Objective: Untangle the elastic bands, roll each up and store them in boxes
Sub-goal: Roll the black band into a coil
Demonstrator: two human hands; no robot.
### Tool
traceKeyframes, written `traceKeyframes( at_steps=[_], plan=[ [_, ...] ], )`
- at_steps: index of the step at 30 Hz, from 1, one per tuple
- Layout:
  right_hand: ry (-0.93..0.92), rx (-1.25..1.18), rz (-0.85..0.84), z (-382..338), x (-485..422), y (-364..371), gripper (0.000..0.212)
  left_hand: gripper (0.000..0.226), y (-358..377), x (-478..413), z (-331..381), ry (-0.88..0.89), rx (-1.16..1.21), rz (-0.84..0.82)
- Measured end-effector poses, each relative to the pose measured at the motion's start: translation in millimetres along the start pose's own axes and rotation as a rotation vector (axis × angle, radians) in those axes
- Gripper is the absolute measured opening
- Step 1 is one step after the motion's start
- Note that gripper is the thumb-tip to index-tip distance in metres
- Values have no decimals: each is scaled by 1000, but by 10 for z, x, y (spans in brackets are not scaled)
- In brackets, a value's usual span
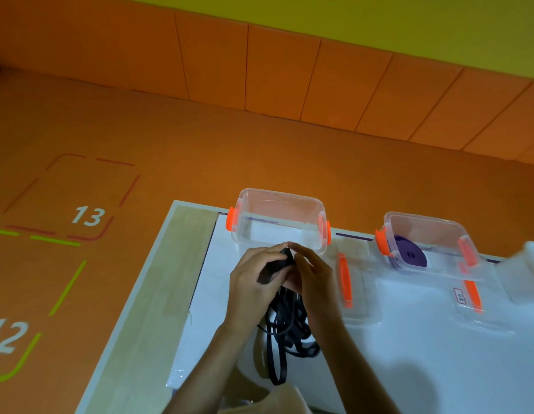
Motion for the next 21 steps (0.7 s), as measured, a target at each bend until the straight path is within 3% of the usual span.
traceKeyframes(
  at_steps=[3,5,10,17,21],
  plan=[
    [7,-38,-34,-18,95,-19,27,46,88,53,-19,-78,111,-62],
    [40,-34,-29,7,143,-96,22,39,131,78,-47,-83,158,-116],
    [44,-49,-14,42,196,-355,39,30,266,156,-69,-209,406,-351],
    [15,-92,-160,-98,232,-592,36,29,362,167,46,-344,418,-255],
    [-24,-169,-228,-341,170,-798,34,21,445,22,336,-229,443,-271]
  ],
)
Point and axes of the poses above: each hand's wrist, its own x-axis away from the middle knuckle, its own y-axis out of the palm, z = x × y, the point moved 6 cm from there along -x, towards the middle knuckle, and after that the axes turned 7 degrees about -x, right-handed, at the moved point
